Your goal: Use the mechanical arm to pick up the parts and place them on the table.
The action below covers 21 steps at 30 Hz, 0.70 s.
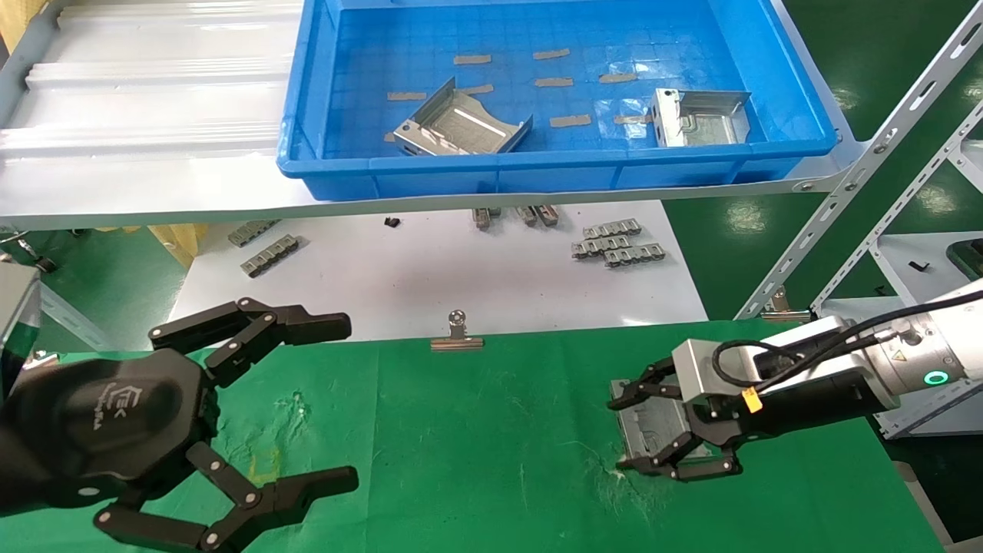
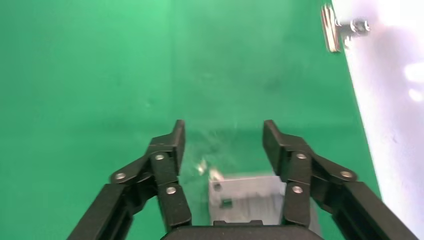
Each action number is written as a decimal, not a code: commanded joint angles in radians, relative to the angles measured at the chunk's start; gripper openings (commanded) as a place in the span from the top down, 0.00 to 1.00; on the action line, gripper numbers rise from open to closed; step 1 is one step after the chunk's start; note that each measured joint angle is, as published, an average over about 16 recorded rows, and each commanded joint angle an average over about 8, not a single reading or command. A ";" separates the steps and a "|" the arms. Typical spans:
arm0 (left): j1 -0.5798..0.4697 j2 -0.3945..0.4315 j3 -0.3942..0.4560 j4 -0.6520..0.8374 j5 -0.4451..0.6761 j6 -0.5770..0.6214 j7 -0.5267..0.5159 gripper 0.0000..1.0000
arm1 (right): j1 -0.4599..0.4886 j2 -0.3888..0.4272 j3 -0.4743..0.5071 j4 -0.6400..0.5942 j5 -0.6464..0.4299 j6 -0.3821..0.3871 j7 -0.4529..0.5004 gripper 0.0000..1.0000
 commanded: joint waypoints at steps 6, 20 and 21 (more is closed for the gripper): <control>0.000 0.000 0.000 0.000 0.000 0.000 0.000 0.00 | -0.005 0.004 0.013 -0.003 0.023 -0.018 0.013 0.00; 0.000 0.000 0.000 0.000 0.000 0.000 0.000 0.00 | -0.091 0.049 0.133 0.131 0.046 0.003 0.094 0.00; 0.000 0.000 0.000 0.000 0.000 0.000 0.000 0.00 | -0.104 0.056 0.151 0.150 0.050 0.004 0.107 0.00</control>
